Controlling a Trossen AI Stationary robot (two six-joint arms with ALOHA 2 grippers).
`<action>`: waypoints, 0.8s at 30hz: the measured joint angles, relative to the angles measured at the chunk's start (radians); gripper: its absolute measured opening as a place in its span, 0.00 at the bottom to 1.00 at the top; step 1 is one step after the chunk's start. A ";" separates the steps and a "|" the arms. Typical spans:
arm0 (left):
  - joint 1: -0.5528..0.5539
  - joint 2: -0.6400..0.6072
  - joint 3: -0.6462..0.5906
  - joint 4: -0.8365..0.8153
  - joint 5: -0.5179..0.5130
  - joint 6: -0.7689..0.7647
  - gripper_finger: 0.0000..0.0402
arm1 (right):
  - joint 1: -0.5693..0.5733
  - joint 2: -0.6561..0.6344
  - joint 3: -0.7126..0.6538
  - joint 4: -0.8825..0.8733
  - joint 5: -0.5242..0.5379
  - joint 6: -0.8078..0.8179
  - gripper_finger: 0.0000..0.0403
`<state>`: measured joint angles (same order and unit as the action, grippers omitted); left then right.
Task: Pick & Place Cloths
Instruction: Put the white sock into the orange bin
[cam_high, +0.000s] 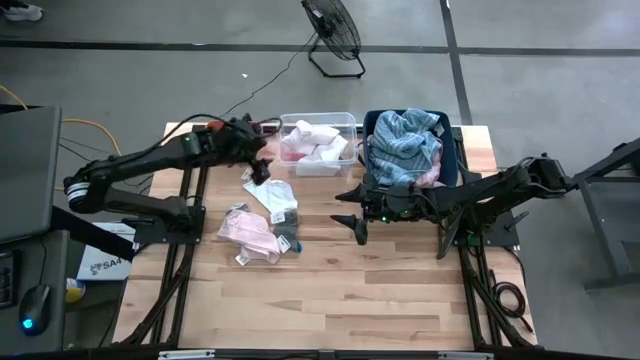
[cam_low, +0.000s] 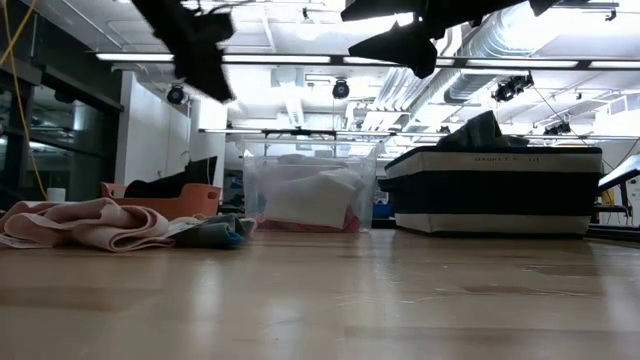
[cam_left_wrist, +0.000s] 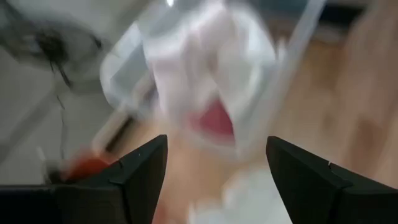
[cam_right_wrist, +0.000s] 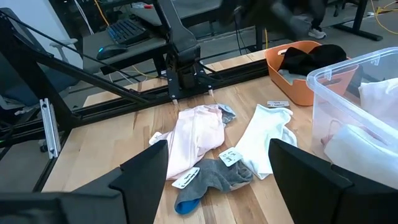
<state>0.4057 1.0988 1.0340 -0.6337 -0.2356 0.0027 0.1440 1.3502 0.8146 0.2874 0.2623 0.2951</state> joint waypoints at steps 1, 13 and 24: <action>0.000 -0.005 0.000 -0.068 0.008 -0.030 0.67 | 0.000 0.000 0.000 0.000 0.000 0.000 0.67; -0.001 0.010 -0.222 -0.179 0.110 -0.346 0.67 | 0.000 0.000 0.000 0.002 0.000 0.015 0.67; -0.023 0.014 -0.453 0.162 0.142 -0.471 0.67 | 0.000 0.000 0.000 0.001 0.000 0.018 0.67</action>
<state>0.3831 1.1127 0.5809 -0.4717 -0.0940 -0.4680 0.1441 1.3502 0.8145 0.2887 0.2623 0.3127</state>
